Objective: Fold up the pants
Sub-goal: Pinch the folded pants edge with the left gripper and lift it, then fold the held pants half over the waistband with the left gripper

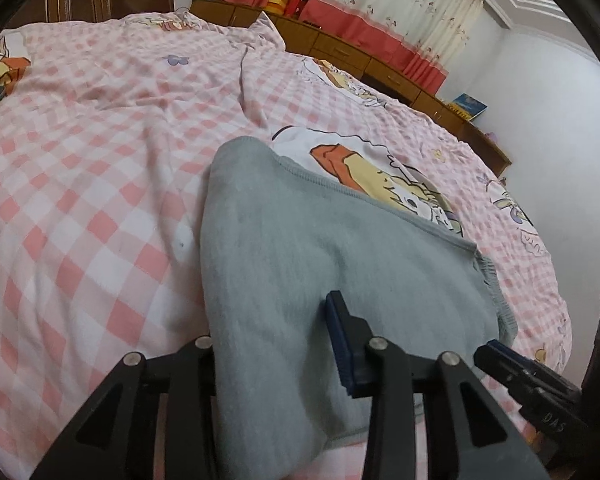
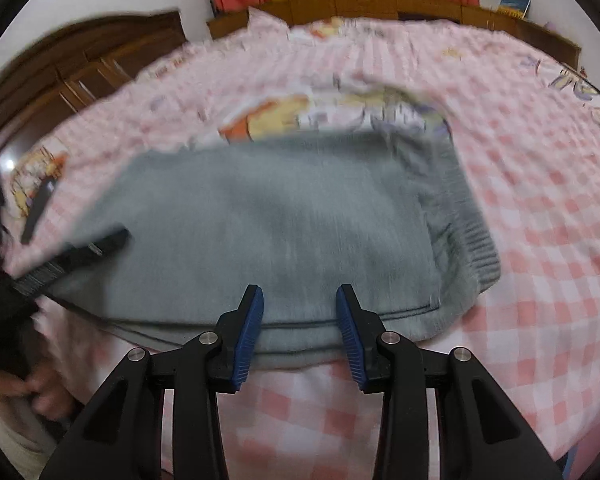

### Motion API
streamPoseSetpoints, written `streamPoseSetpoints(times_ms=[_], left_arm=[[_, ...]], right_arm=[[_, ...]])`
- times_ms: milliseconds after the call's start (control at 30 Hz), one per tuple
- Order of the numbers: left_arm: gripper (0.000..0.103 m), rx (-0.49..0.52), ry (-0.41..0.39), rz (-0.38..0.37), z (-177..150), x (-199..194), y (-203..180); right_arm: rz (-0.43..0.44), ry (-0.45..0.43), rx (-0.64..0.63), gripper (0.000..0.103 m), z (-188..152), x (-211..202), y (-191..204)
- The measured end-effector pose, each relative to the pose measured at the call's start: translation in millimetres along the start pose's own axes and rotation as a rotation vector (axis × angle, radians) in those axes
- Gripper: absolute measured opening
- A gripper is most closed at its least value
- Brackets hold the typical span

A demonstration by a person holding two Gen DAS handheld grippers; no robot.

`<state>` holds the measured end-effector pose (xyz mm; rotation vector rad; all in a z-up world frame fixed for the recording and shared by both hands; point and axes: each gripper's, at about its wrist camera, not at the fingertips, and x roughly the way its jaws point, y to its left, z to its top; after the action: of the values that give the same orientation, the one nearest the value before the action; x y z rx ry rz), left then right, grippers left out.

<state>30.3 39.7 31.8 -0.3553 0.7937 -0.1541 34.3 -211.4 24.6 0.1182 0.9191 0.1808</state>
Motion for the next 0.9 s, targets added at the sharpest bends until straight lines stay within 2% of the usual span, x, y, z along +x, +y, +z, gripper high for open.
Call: streamPoseSetpoints(times_ms=[33,67,200,400,500,733,900], left_arm=[[0.028,0.000,-0.002,-0.004,2,-2,-1],[0.019,0.003,-0.008,-0.006,3,-5,-2],[0.012,0.055,-0.034,-0.034,12,-25,-12],[0.011,0.172,-0.075,-0.074,26,-55,-53],[0.011,0.247,-0.076,-0.067,31,-62,-78],[0.011,0.435,-0.045,-0.020,26,-56,-138],[0.011,0.506,-0.015,-0.026,21,-46,-165]], right_arm=[[0.001,-0.010,-0.004,0.040,-2,0,0],[0.003,-0.021,-0.010,0.040,-3,-2,0],[0.046,-0.019,0.038,0.040,-3,-12,-10],[0.049,-0.061,0.114,0.040,-6,-32,-34],[0.060,-0.088,0.160,0.040,-6,-43,-48],[0.108,-0.130,0.257,0.040,-11,-59,-75],[0.126,-0.144,0.296,0.040,-13,-61,-90]])
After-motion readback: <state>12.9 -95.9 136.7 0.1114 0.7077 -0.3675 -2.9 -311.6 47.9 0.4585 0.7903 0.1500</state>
